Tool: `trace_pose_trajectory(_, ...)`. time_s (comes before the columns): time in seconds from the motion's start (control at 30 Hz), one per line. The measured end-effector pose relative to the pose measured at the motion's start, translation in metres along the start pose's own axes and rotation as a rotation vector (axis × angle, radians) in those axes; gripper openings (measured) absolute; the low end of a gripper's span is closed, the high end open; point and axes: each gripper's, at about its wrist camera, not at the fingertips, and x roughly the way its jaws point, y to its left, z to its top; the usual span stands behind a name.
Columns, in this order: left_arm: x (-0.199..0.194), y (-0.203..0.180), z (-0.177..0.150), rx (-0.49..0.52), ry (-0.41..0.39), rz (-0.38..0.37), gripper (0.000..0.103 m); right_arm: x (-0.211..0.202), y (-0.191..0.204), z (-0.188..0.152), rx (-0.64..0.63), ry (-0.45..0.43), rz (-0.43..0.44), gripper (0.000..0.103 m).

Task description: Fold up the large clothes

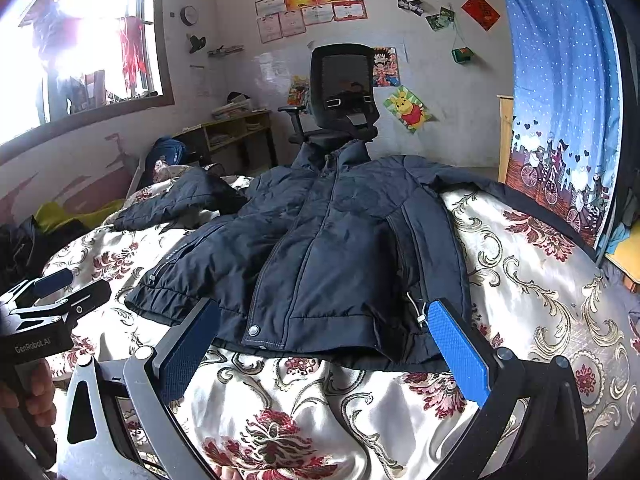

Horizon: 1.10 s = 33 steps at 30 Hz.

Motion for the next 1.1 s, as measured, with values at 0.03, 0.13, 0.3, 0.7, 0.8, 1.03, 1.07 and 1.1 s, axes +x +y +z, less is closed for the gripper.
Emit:
trace_pose_trajectory(0.03, -0.0001, 0.0000, -0.0001, 0.000, 0.000, 0.000, 0.103, -0.0007, 0.0006, 0.0009, 0.000, -0.001, 0.000, 0.102)
trace_pose_trajectory(0.13, 0.0000, 0.0000, 0.0000, 0.000, 0.000, 0.001, 0.103, 0.0016, -0.0022, -0.0027, 0.002, -0.003, -0.001, 0.102)
trace_pose_trajectory(0.3, 0.0000, 0.0000, 0.0000, 0.000, 0.001, 0.001, 0.103, -0.0005, -0.0030, -0.0036, 0.002, -0.003, 0.000, 0.102)
trace_pose_trajectory(0.7, 0.0001, 0.0000, 0.0000, 0.000, 0.002, 0.001, 0.103, -0.0004, -0.0023, -0.0022, 0.003, -0.001, 0.000, 0.102)
trace_pose_trajectory(0.8, 0.0001, 0.0000, 0.0000, 0.001, 0.002, 0.001, 0.103, -0.0003, -0.0026, -0.0032, 0.003, 0.000, -0.001, 0.102)
trace_pose_trajectory(1.03, 0.0000, 0.0000, 0.0000, 0.000, 0.002, 0.001, 0.103, -0.0007, -0.0028, -0.0031, 0.003, -0.001, -0.001, 0.102)
trace_pose_trajectory(1.07, 0.0001, -0.0001, 0.0000, 0.000, 0.003, 0.001, 0.103, -0.0006, -0.0026, -0.0025, 0.002, -0.001, -0.001, 0.102)
trace_pose_trajectory(1.1, 0.0000, -0.0001, 0.0000, 0.001, 0.003, 0.000, 0.103, -0.0005, -0.0026, -0.0021, 0.003, 0.000, -0.001, 0.102)
